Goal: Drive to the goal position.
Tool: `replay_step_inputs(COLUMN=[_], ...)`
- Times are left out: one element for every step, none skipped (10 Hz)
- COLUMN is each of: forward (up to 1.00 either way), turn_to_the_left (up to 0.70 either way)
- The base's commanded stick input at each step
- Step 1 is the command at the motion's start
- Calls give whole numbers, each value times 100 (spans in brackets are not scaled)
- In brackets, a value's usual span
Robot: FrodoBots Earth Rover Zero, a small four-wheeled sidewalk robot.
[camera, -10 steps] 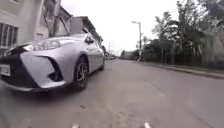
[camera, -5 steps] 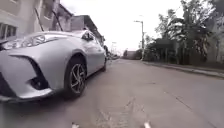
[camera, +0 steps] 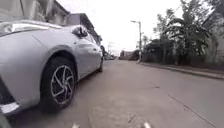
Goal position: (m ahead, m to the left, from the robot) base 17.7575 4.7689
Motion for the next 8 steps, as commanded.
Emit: replay_step_inputs(forward=[70,70,70,70,70,70,70,70], turn_to_the_left=[-30,-4,0,0,0,4,1,4])
